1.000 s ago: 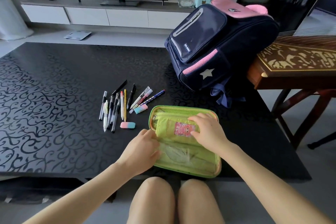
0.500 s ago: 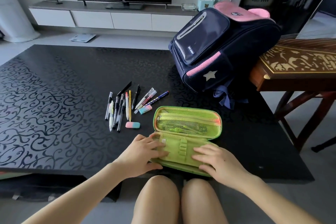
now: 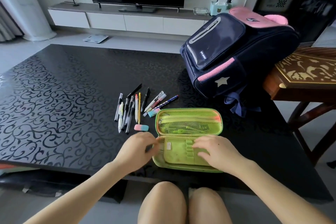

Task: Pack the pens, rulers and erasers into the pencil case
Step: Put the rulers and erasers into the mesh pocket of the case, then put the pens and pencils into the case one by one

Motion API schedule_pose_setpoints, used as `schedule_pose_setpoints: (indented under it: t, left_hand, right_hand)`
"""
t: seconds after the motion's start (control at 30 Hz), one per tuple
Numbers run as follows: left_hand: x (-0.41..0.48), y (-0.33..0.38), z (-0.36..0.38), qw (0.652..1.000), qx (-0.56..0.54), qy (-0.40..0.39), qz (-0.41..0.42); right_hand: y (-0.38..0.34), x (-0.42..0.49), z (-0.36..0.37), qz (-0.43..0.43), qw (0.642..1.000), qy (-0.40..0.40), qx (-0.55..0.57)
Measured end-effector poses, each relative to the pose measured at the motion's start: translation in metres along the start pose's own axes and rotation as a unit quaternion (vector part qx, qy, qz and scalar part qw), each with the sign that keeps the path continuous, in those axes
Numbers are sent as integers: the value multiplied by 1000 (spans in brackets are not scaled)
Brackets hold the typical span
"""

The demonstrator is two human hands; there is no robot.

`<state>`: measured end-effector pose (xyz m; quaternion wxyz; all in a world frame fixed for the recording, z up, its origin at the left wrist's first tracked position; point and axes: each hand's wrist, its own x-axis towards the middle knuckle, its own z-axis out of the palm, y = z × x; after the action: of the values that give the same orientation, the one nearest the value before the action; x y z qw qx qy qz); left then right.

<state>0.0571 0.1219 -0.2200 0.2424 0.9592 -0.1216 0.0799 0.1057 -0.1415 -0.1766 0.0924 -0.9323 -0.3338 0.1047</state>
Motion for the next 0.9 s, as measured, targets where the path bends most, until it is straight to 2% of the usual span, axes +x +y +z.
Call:
schedule_pose_setpoints:
  t: [0.07, 0.17, 0.23, 0.3, 0.43, 0.6, 0.73, 0.9]
  left_hand:
    - [7, -18, -10, 990, 30, 81, -109]
    - [18, -47, -19, 950, 69, 128, -277]
    - [26, -63, -23, 924, 56, 141, -352]
    - [35, -76, -27, 907, 35, 152, -391]
    - [52, -106, -27, 895, 3, 132, -425]
    - [72, -130, -25, 890, -3, 121, -439]
    - [77, -132, -26, 899, -5, 117, -422]
    - [79, -136, -29, 904, -18, 114, -411]
  right_hand:
    - [-13, 18, -5, -14, 1000, 19, 15]
    - [-30, 45, -4, -21, 998, 44, 28]
    - [-42, 63, -1, -25, 996, 78, 27]
    - [-56, 81, 3, -35, 993, 109, 21]
    - [-81, 118, 10, -42, 991, 129, 3]
    - [-105, 156, 23, -75, 991, 81, -71]
    - [-112, 165, 37, -77, 989, 53, -116]
    - [-108, 145, 30, -32, 978, 204, 33]
